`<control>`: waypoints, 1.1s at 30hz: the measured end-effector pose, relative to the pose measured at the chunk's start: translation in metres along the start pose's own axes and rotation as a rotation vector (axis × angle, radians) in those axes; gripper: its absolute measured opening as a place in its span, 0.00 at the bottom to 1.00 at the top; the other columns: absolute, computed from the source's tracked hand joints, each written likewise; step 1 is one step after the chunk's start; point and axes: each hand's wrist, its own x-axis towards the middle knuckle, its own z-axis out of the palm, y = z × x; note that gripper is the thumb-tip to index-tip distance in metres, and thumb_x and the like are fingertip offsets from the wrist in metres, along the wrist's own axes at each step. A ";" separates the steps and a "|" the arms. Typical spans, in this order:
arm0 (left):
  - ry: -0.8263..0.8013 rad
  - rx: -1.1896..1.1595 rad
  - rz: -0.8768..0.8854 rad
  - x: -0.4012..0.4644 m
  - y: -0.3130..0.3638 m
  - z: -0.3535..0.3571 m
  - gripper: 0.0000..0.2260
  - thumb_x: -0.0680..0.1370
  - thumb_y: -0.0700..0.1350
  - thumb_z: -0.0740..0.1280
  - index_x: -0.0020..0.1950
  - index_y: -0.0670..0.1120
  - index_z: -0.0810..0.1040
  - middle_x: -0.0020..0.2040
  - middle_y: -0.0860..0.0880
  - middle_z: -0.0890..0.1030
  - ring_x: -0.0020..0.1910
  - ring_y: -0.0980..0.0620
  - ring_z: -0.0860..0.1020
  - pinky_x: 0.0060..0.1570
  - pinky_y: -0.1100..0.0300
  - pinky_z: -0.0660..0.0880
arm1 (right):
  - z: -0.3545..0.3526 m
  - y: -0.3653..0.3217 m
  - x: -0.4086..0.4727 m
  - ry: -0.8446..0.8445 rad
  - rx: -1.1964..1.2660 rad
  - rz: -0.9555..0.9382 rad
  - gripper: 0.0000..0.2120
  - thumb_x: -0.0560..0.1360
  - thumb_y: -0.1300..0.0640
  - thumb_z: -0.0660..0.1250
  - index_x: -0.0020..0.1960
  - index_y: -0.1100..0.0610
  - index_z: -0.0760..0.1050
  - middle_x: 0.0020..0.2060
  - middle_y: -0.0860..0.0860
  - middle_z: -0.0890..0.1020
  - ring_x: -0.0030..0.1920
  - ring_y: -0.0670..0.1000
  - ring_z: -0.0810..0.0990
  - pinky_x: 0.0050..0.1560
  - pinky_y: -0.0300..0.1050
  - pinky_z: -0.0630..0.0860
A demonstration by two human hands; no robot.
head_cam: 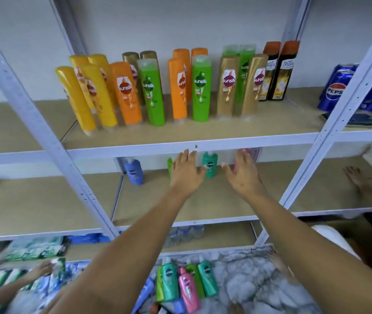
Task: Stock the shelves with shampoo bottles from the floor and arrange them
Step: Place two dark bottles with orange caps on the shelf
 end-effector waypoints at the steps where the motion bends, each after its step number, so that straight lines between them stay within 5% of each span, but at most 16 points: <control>1: -0.022 0.007 -0.021 -0.015 -0.011 0.002 0.27 0.79 0.54 0.60 0.75 0.45 0.60 0.76 0.43 0.59 0.75 0.43 0.56 0.73 0.47 0.54 | 0.009 -0.004 -0.014 -0.031 -0.012 0.000 0.33 0.79 0.42 0.56 0.75 0.61 0.57 0.74 0.61 0.60 0.75 0.59 0.57 0.74 0.53 0.55; 6: -0.169 -0.033 -0.191 -0.086 -0.064 0.022 0.29 0.79 0.53 0.59 0.77 0.44 0.56 0.78 0.44 0.55 0.77 0.45 0.51 0.75 0.48 0.49 | 0.067 -0.008 -0.070 -0.217 -0.030 -0.005 0.31 0.79 0.45 0.60 0.74 0.62 0.58 0.73 0.63 0.61 0.74 0.60 0.58 0.73 0.53 0.55; 19: -0.347 -0.026 -0.651 -0.238 -0.168 0.109 0.26 0.79 0.52 0.61 0.74 0.43 0.62 0.74 0.43 0.63 0.73 0.42 0.59 0.70 0.50 0.58 | 0.218 0.035 -0.179 -0.750 -0.190 -0.087 0.30 0.78 0.43 0.59 0.73 0.61 0.61 0.71 0.60 0.66 0.71 0.58 0.64 0.68 0.51 0.63; 33: -0.449 -0.061 -0.984 -0.397 -0.372 0.367 0.23 0.76 0.51 0.64 0.67 0.41 0.69 0.62 0.42 0.74 0.62 0.40 0.70 0.60 0.49 0.66 | 0.525 0.140 -0.329 -1.050 -0.291 -0.172 0.28 0.74 0.42 0.62 0.64 0.61 0.69 0.59 0.59 0.75 0.60 0.61 0.73 0.57 0.53 0.72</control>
